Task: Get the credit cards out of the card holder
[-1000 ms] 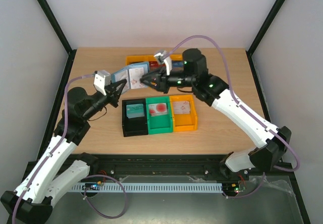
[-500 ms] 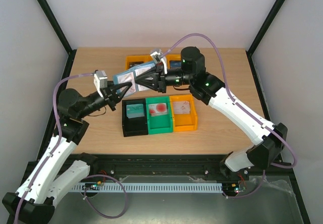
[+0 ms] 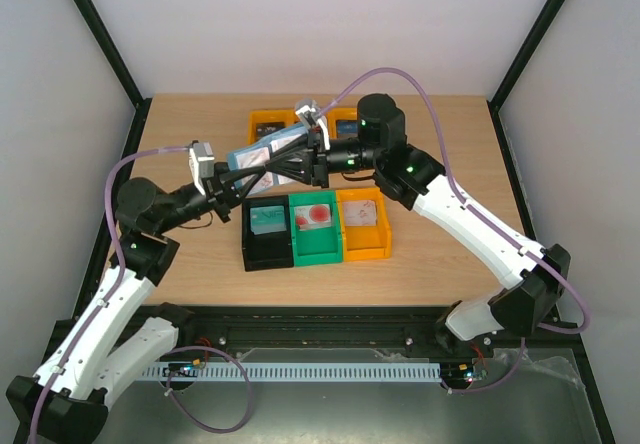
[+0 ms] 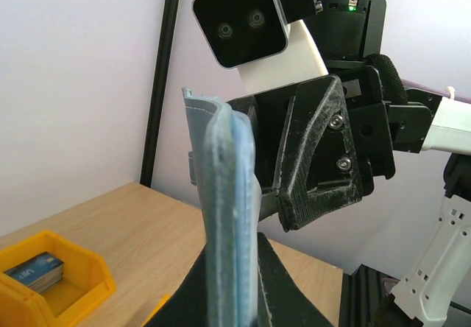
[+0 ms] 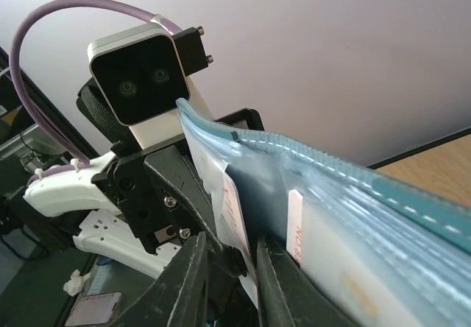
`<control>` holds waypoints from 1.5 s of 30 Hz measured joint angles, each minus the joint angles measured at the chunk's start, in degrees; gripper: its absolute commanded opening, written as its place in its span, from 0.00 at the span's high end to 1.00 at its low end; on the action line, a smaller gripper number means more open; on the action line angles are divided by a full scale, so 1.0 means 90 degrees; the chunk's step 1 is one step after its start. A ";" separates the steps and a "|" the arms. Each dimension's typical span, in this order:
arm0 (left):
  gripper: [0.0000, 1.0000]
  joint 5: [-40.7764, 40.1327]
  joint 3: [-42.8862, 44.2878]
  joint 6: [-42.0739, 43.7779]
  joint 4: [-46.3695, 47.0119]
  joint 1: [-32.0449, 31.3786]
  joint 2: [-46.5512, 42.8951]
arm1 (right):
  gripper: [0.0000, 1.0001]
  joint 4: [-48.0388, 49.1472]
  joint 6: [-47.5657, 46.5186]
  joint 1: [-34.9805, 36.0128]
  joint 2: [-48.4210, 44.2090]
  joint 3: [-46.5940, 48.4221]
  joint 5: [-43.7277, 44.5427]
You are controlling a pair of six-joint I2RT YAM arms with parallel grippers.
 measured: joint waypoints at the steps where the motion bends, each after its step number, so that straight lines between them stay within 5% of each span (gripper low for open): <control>1: 0.98 0.0005 -0.0010 0.0000 0.0032 -0.0015 0.0000 | 0.86 0.0019 0.0007 0.0015 0.0002 0.0000 -0.0015; 4: 0.98 0.0022 -0.0029 -0.0024 0.0129 -0.0053 0.0002 | 0.98 0.0061 0.0022 0.0034 0.0024 0.0017 -0.0053; 9: 0.98 0.0032 -0.0029 -0.0097 0.0255 -0.0075 0.0002 | 0.98 0.0168 0.0066 0.0024 0.0056 0.0041 -0.0129; 13: 0.82 0.0034 -0.0029 -0.0148 0.0335 -0.0095 0.0002 | 0.98 0.0345 0.0063 0.0022 0.0007 -0.0027 -0.0182; 24: 0.74 0.0301 -0.0032 -0.0267 0.0403 -0.0204 0.0036 | 0.98 0.0554 0.0151 -0.0294 -0.0160 -0.0294 -0.0442; 36: 0.83 0.0345 -0.0075 -0.0391 0.0367 -0.0192 0.0024 | 0.98 0.0124 -0.0194 -0.0568 -0.0240 -0.0313 -0.0627; 40: 0.97 0.0328 -0.0085 -0.0440 0.0352 -0.0163 0.0022 | 0.98 -0.0029 -0.0284 -0.0653 -0.0267 -0.0313 -0.0729; 45: 0.98 0.0308 -0.0117 -0.0454 0.0389 -0.0136 0.0007 | 0.98 0.0012 0.0019 -0.0699 -0.0272 -0.0313 -0.1056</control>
